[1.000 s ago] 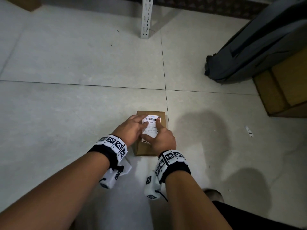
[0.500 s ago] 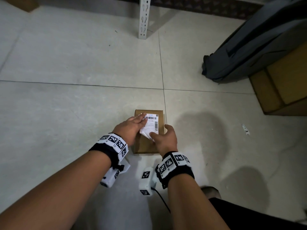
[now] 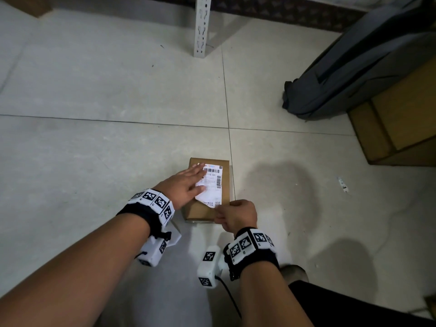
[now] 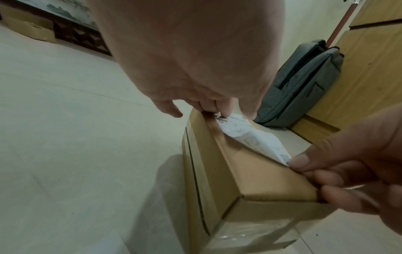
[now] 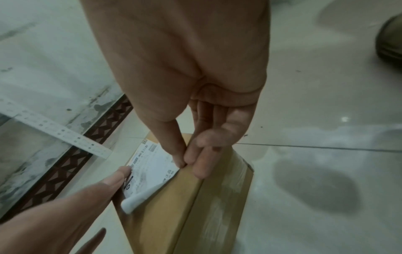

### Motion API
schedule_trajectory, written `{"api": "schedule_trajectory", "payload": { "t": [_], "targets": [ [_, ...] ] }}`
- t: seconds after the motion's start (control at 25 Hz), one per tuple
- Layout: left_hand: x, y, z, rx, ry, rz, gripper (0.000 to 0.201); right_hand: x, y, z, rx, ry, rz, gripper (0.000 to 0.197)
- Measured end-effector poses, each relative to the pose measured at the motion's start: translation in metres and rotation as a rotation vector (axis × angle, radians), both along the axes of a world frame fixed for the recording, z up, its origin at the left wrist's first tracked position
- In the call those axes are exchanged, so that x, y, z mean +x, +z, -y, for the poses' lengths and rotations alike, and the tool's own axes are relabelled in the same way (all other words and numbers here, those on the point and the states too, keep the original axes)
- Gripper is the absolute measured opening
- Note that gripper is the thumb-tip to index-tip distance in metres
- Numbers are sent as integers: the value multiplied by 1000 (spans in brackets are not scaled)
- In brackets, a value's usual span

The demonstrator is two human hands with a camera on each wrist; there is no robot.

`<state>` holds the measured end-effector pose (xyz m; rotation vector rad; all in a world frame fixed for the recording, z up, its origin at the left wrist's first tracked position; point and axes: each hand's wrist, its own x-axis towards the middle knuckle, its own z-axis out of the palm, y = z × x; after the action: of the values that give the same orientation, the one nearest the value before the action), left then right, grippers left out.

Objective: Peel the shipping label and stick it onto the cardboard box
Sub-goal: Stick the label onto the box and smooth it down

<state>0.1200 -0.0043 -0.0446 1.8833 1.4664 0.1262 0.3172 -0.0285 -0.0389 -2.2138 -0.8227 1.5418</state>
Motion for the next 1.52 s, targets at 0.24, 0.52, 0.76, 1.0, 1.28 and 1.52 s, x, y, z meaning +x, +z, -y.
{"api": "schedule_trajectory", "payload": {
  "t": [0.24,0.52,0.76,1.0,1.28,1.52],
  "targets": [
    [-2,-7,-1,-15,-29,62,87,5,6,-1,-17,-73,-59,3],
    [-2,-15,6,13,-66,26,83,-6,-2,-9,266,85,259,44],
    [-2,-15,11,29,-187,-33,74,-13,-31,-8,164,45,83,93],
    [0,-15,15,56,-192,-101,79,1,-38,8,279,137,27,60],
    [6,-16,21,19,-124,-75,105,15,-35,32,272,133,-63,60],
    [11,-10,29,277,-191,-116,59,16,-45,36,318,109,-80,47]
  ]
}}
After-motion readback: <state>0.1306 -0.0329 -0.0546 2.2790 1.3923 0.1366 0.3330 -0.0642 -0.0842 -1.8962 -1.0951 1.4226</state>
